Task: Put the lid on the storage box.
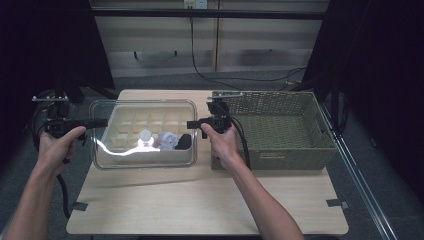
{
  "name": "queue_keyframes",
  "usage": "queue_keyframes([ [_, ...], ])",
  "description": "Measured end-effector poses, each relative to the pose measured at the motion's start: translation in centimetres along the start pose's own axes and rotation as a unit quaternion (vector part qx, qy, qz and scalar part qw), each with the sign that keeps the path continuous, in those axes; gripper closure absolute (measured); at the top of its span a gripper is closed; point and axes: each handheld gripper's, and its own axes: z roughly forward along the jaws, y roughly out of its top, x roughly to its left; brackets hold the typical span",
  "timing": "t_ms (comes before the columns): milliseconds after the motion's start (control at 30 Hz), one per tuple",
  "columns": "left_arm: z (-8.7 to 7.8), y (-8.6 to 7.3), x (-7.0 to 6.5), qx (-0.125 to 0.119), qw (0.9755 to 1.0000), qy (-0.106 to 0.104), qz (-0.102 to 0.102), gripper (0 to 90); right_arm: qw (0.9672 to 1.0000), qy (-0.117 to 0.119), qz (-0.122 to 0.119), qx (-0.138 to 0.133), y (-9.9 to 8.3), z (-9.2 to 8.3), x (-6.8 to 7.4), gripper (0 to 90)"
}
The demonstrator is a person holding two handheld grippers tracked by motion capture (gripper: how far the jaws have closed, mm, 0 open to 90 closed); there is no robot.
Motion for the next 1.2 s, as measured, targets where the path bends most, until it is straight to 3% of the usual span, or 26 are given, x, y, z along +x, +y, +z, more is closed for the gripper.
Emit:
queue_keyframes([
  [300, 0.7, 1.9, 0.1, -0.009, 0.9999, 0.009, -0.004, 56.1, 0.9999, -0.001, 0.009, -0.008, 1.6, 0.2, -0.2, 67.7],
  [433, 0.6, 2.9, 0.1, -0.011, 0.9998, 0.013, 0.008, 56.0, 0.9999, -0.001, 0.005, -0.009, 2.6, 0.2, -0.3, 67.7],
  [700, 1.7, 4.2, 0.5, -0.009, 0.9995, 0.029, 0.0, 54.1, 0.9999, -0.009, 0.005, -0.004, 4.0, 0.7, -0.6, 67.6],
  [1133, 2.8, 4.4, 1.9, -0.006, 0.9993, 0.034, -0.013, 53.2, 0.9997, -0.015, 0.016, 0.009, 4.8, 2.2, -1.3, 67.3],
  [1200, 3.1, 4.3, 2.1, -0.011, 0.999, 0.035, -0.024, 52.5, 0.9997, -0.02, 0.009, 0.011, 4.7, 2.5, -1.3, 67.2],
])
